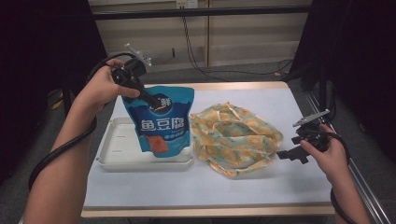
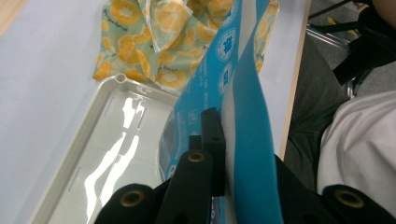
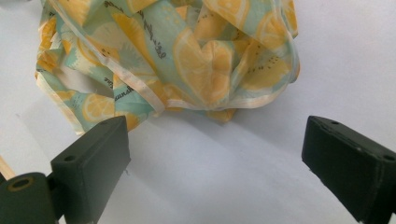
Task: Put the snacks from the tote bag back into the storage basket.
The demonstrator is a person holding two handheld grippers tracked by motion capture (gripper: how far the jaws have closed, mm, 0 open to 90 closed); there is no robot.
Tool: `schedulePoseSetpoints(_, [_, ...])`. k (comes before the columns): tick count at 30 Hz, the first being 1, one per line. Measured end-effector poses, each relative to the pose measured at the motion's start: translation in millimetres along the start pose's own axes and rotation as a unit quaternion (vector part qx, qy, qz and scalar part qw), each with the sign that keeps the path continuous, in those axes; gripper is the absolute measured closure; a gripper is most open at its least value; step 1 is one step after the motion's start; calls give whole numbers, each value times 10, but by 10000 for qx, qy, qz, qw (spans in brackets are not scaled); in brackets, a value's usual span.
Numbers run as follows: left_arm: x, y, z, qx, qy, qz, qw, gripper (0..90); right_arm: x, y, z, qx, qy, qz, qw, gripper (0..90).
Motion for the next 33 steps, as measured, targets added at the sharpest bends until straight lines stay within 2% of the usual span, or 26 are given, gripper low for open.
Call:
schedulePoseSetpoints(4, [-57,-46,47,-36,-26,111,9999,900,-4,4,4,10,15,-10,10000,77])
schedulePoseSetpoints(11, [-177,-123,62,-9,-131,78,9999,900,-7,0,-7,7,9,-20,10000,77])
schedulePoseSetpoints(12, [-189,-143,73,-139,-157,125,9997,900,-6,-3,0,12,23,9,10000,77])
schedulePoseSetpoints(13, [-210,-160,62,-59,-178,101,9998,900,-10,2,5,15,36,-7,10000,77])
schedulePoseSetpoints(15, [-239,-201,90,-72,-159,134,9998,900,-18,12,6,38,32,-26,10000,77])
schedulePoseSetpoints(16, [-245,-220,99,-6,-201,90,9998,900,-18,13,7,34,20,-12,10000,77])
schedulePoseSetpoints(18, [-226,-238,115,-35,-172,-24,9998,900,-20,17,11,49,30,-20,10000,78])
schedulePoseSetpoints(20, [-218,-290,118,11,-187,5,9998,892,-19,17,9,46,22,-22,10000,78])
schedulePoseSetpoints(21, [-204,-307,117,5,-219,-4,9998,868,-21,15,9,40,27,-16,10000,77])
schedulePoseSetpoints(22, [-191,-323,120,-20,-172,-5,9999,804,-24,13,5,52,22,-17,10000,78])
schedulePoseSetpoints(24, [-166,-373,158,145,81,32,9999,716,-32,8,7,72,29,4,10000,77])
schedulePoseSetpoints(25, [-150,-393,181,247,186,24,9995,642,-36,9,12,73,44,12,10000,77])
schedulePoseSetpoints(26, [-135,-416,188,302,211,10,9993,578,-39,8,6,89,12,29,10000,77])
schedulePoseSetpoints(28, [-112,-461,223,412,396,-49,9984,479,-41,13,16,83,30,11,10000,77])
schedulePoseSetpoints(29, [-87,-506,265,299,510,52,9982,431,-40,12,16,108,36,7,9999,77])
schedulePoseSetpoints(30, [-93,-517,266,538,564,-111,9969,385,-38,13,18,82,31,13,10000,77])
schedulePoseSetpoints(31, [-62,-571,310,397,675,48,9969,360,-37,11,19,74,36,17,10000,77])
schedulePoseSetpoints(32, [-66,-594,302,592,699,-54,9958,333,-37,9,14,81,31,13,10000,77])
schedulePoseSetpoints(33, [-46,-635,337,453,756,12,9961,310,-38,7,10,76,19,19,10000,77])
Point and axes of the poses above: each handheld gripper's, and its own axes: x roughly backward along the jaws, y roughly out of its top, z roughly to its left, the point moved 10 cm from there along -x, roughly forward along the jaws, and after that the axes turned 15 degrees about x, right-handed, at the moved point
